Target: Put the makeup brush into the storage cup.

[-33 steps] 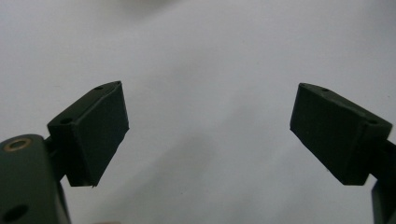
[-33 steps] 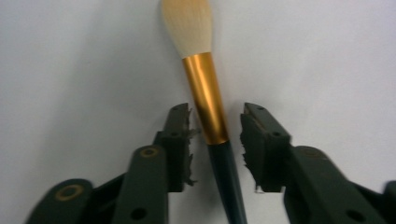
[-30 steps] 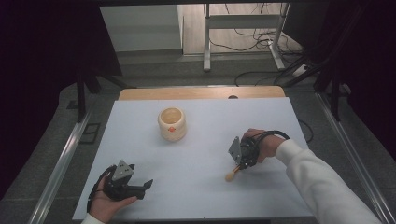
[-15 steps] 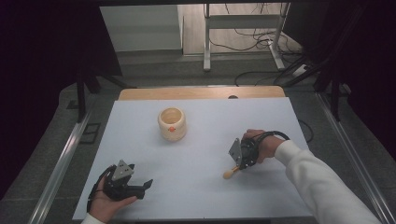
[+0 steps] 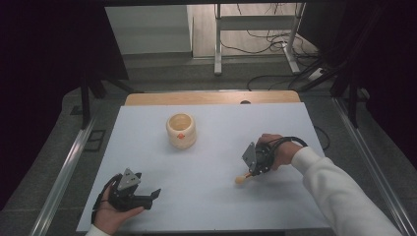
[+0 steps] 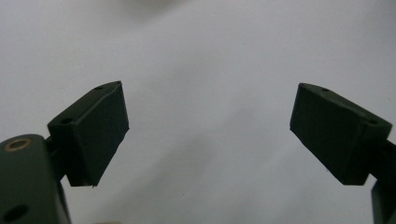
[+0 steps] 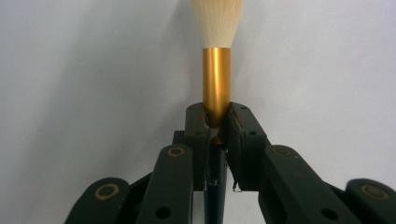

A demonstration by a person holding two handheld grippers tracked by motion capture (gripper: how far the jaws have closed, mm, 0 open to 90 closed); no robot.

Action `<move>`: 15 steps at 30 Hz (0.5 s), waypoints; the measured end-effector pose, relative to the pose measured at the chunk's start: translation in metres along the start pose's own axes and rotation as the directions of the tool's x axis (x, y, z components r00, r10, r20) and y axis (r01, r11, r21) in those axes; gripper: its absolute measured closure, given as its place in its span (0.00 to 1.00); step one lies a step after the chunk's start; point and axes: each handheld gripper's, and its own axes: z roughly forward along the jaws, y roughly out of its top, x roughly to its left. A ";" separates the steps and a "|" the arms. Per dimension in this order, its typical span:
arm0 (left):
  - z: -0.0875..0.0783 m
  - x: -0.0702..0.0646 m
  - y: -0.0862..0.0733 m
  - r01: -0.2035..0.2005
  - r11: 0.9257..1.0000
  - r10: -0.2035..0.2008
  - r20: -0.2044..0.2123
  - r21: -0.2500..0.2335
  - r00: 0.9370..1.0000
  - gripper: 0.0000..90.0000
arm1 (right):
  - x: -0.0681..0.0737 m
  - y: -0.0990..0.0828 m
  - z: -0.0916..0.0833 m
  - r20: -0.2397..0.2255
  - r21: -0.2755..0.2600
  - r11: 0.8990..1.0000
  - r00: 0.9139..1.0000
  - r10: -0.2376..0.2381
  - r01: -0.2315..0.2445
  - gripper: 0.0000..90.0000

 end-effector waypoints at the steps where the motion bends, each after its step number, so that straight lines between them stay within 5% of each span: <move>1: 0.000 0.000 0.000 0.000 1.000 0.000 0.000 0.000 1.000 0.13 | 0.000 0.000 -0.002 -0.002 -0.009 1.000 1.000 0.001 -0.001 0.88; 9: 0.000 0.000 0.001 0.000 1.000 0.000 0.001 -0.002 1.000 0.13 | 0.003 -0.003 -0.022 0.057 -0.027 0.999 0.998 0.032 -0.030 0.88; 15: 0.000 -0.001 0.001 0.000 1.000 0.000 0.001 -0.002 1.000 0.13 | 0.005 -0.009 -0.044 0.131 -0.080 0.994 0.988 0.086 -0.076 0.88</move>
